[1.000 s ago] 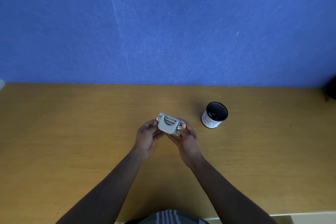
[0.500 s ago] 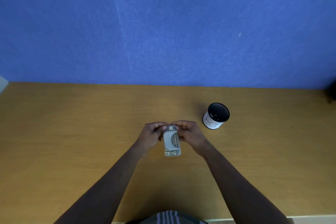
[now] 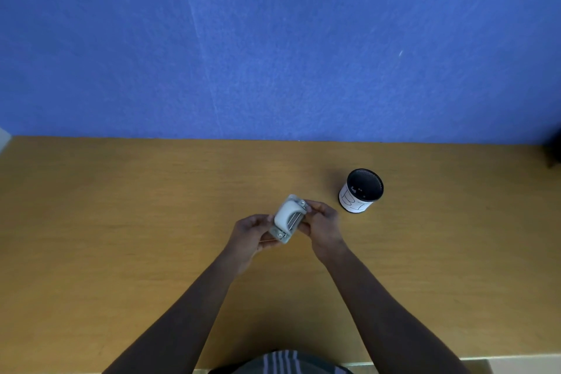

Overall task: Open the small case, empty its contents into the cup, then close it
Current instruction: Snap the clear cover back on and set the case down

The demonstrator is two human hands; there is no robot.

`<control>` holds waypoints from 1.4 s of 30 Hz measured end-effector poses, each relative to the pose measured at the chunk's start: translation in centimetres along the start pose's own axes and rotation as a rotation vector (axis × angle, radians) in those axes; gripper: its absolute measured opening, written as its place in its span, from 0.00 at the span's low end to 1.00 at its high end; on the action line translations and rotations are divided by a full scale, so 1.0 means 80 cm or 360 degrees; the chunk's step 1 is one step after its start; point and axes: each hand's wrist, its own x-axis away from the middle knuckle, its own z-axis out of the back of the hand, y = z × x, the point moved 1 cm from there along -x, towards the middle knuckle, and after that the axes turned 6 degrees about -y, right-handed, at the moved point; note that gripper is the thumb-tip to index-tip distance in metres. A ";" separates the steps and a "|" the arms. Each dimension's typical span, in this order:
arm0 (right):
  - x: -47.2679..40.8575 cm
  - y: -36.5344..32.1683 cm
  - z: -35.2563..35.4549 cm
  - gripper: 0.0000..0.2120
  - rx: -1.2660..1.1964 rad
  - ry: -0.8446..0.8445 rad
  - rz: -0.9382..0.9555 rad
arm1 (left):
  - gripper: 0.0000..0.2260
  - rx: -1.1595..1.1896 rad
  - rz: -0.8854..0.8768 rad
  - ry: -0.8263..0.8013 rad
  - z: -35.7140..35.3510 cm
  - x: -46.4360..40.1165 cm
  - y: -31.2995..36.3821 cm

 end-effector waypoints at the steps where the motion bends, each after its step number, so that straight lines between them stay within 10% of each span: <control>1: 0.002 0.001 0.002 0.11 -0.0021 0.0000 -0.0004 | 0.07 0.0015 -0.0013 -0.0016 0.001 0.001 -0.002; 12: 0.003 -0.002 0.013 0.11 -0.0108 -0.0167 -0.0178 | 0.07 -0.0045 -0.0057 0.0080 0.012 -0.009 0.004; 19: -0.012 -0.008 0.026 0.20 0.0531 -0.0430 -0.0102 | 0.10 -0.0165 -0.0042 0.0049 0.019 -0.019 0.019; 42: -0.090 0.022 0.012 0.19 0.1097 0.0099 0.0095 | 0.08 -0.0951 -0.0140 0.0441 0.006 -0.109 0.027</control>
